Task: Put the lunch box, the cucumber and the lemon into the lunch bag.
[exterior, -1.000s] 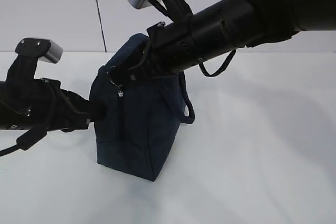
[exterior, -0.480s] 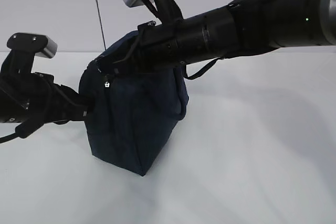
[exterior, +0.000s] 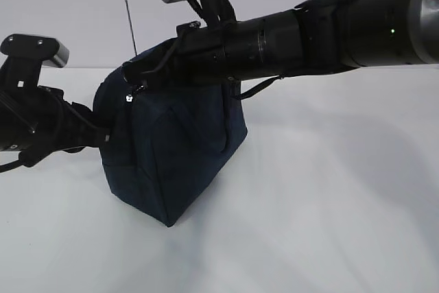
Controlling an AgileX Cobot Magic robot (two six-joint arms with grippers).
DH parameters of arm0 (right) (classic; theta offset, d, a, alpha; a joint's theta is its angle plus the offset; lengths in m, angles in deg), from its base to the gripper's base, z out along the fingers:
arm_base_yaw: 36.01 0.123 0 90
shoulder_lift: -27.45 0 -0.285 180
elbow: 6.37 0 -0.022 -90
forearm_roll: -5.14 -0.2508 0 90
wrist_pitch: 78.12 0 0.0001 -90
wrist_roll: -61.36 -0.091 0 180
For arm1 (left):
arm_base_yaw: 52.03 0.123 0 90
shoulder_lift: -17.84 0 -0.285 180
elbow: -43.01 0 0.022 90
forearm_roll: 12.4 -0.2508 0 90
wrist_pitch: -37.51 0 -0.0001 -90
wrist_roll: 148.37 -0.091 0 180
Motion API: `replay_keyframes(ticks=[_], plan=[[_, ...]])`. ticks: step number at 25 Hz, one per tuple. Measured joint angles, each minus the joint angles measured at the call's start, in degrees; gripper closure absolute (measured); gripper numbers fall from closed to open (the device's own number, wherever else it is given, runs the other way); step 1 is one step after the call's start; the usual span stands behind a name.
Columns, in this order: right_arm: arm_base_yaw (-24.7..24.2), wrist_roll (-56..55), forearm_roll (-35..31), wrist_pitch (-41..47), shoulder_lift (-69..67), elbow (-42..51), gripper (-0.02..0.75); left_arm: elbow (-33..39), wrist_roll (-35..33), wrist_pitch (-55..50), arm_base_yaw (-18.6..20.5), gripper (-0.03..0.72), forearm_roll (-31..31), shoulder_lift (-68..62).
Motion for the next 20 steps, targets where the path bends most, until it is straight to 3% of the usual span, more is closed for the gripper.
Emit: replay_keyframes(ticks=[10,20], plan=[[0.0,3.0,-4.8,-1.8,0.0,0.0,0.717,0.0,0.4,0.0,0.0,0.623,0.0,0.0],[0.0,3.4,-5.5,-1.7,0.0,0.0,0.717,0.0,0.5,0.1,0.0,0.609,0.0,0.0]])
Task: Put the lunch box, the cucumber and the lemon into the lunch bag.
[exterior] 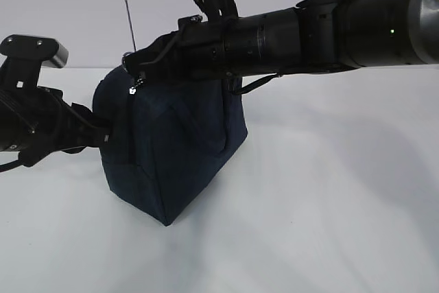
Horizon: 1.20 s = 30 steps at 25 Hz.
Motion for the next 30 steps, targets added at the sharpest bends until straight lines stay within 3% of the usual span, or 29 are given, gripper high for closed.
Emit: replay_keyframes(ticks=[11,26,30], plan=[[0.0,-0.3,0.2,-0.3,-0.2,-3.0,0.717,0.0,0.0,0.3,0.0,0.592,0.0,0.0],[0.0,-6.7,7.5,0.9,-0.2,-3.1,0.717,-1.3,-1.1,-1.9,0.0,0.575,0.0,-5.6],[0.0,-7.7,8.5,0.9,-0.2,-3.1,0.717,-3.1,-2.4,-2.0,0.0,0.621,0.0,-6.3]])
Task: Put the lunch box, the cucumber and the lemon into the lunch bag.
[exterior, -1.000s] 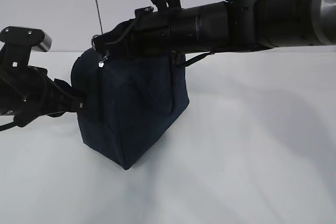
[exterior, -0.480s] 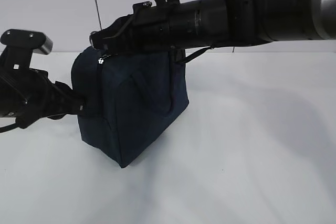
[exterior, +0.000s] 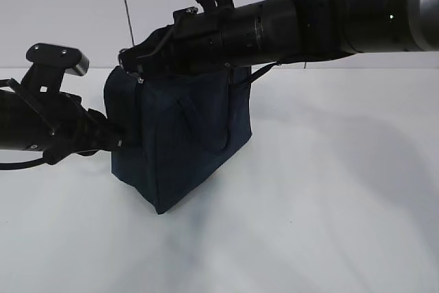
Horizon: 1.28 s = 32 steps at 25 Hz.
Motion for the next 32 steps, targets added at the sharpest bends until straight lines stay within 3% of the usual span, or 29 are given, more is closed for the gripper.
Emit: replay_keyframes(ticks=[4,32], plan=[[0.0,-0.2,0.1,0.0,0.0,0.0,0.717,-0.4,-0.4,0.0,0.1,0.663,0.0,0.0],[0.0,-2.8,2.5,-12.5,3.5,0.0,0.717,0.7,-0.5,-11.5,0.1,0.670,-0.2,0.0]])
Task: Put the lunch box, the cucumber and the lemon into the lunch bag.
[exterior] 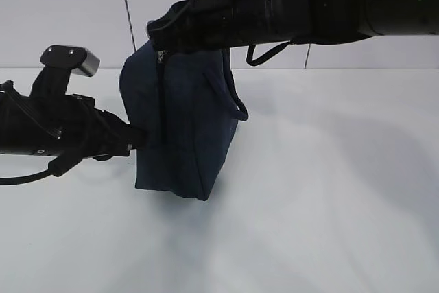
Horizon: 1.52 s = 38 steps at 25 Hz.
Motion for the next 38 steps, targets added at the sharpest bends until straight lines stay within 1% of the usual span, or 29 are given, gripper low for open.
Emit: replay_keyframes(ticks=[12,23,30,36,38], plan=[[0.0,-0.5,-0.2,-3.4,0.3,0.0,0.717,0.0,0.1,-2.0,0.0,0.670,-1.5,0.0],[0.0,-1.5,-0.4,-3.4,0.3,0.0,0.717,0.0,0.2,-2.4,0.0,0.671,-3.0,0.0],[0.0,-1.5,-0.9,-4.4,0.3,0.0,0.717,0.0,4.7,-2.7,0.0,0.671,-7.8,0.0],[0.0,-1.7,-1.0,-5.1,0.3,0.0,0.717,1.4,5.8,-3.3,-0.1,0.673,-8.1,0.0],[0.0,-1.7,-1.2,-5.2,0.3,0.0,0.717,2.5,5.8,-3.2,-1.2,0.673,-7.8,0.0]])
